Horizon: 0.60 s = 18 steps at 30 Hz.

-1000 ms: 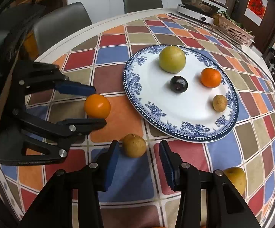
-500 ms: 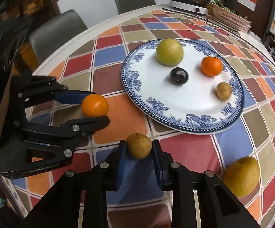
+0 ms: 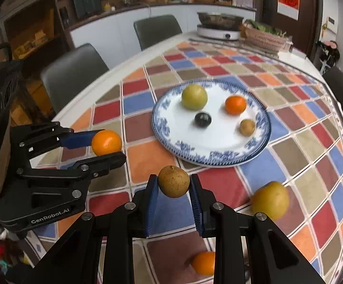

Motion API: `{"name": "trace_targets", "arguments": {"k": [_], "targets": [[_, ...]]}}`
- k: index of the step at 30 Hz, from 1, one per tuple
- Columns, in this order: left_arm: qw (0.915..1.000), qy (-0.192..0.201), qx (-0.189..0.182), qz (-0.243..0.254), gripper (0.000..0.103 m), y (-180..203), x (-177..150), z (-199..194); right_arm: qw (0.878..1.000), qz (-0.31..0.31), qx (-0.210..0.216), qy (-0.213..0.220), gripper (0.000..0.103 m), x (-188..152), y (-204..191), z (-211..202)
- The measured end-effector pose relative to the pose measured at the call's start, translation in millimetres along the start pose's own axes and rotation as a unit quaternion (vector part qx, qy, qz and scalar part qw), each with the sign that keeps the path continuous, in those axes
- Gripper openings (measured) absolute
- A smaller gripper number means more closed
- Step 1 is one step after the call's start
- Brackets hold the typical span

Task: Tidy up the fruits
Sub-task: 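Carry orange and kiwi onto the plate and open both grippers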

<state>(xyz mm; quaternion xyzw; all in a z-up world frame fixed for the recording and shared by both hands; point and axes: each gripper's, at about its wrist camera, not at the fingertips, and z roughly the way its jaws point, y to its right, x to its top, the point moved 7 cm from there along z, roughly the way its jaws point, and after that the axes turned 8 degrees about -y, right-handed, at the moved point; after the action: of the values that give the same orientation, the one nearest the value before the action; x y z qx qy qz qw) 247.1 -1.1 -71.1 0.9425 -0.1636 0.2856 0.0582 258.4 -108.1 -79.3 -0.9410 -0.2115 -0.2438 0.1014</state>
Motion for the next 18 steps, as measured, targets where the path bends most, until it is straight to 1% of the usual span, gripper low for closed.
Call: {"name": "trace_targets", "arguments": {"k": [5, 11, 18], "targets": [[0.9998, 0.015, 0.004, -0.012, 0.037, 2.3, 12.9, -14.2, 1.000, 0.001, 0.002, 0.025, 0.028, 13.9, 6.6, -19.1], [0.9995, 0.023, 0.014, -0.013, 0.037, 1.9, 32.7, -18.0, 0.999, -0.004, -0.006, 0.047, 0.028, 39.0, 19.1, -32.5], [0.9990, 0.031, 0.026, -0.017, 0.037, -8.3, 63.1, -10.6, 0.999, 0.002, 0.000, 0.050, 0.028, 66.1, 32.2, -31.4]]}}
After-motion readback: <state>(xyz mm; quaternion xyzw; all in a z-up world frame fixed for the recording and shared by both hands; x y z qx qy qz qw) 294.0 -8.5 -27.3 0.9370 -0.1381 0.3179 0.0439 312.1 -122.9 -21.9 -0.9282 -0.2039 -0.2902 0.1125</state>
